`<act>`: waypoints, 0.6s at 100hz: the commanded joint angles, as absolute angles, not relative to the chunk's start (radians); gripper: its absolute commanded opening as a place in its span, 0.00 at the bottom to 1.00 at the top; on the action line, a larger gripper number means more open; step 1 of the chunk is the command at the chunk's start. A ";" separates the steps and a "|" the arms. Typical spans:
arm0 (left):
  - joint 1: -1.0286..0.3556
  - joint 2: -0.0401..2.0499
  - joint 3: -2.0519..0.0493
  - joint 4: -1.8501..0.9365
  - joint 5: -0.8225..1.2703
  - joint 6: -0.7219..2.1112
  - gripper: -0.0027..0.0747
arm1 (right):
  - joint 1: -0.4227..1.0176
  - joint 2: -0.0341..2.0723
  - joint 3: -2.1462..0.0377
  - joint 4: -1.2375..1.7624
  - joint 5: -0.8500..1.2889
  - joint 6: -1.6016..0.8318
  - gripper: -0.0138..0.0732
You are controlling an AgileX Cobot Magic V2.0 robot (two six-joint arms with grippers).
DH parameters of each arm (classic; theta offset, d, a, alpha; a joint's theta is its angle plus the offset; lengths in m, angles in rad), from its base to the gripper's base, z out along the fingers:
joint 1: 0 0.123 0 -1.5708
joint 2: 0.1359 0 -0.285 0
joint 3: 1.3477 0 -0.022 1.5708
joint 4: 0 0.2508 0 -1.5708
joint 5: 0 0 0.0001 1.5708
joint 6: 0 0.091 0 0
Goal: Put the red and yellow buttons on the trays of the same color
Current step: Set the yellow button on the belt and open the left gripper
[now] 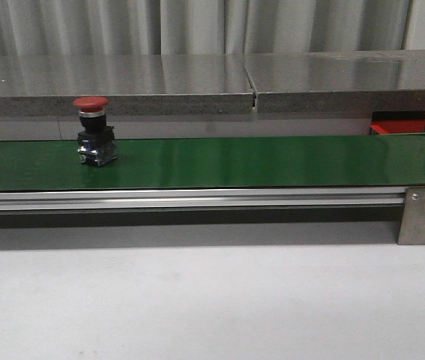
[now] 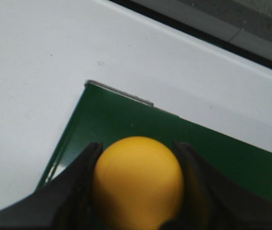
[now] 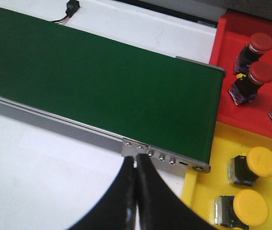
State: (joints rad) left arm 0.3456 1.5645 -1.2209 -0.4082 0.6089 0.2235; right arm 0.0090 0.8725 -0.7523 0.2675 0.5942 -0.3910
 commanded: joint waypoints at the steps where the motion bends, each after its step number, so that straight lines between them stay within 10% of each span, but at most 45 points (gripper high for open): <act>1: 0.323 1.532 -1.221 -0.425 0.528 0.223 0.01 | 0.010 0.858 -0.776 0.272 0.534 -0.401 0.08; 60: 0.286 1.658 -1.160 -0.410 0.346 0.225 0.01 | 0.010 0.858 -0.776 0.272 0.534 -0.401 0.08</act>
State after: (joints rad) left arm 0.2901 1.6890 -1.1346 -0.4007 0.4122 0.2254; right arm 0.0090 0.8725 -0.7523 0.2675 0.5942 -0.3910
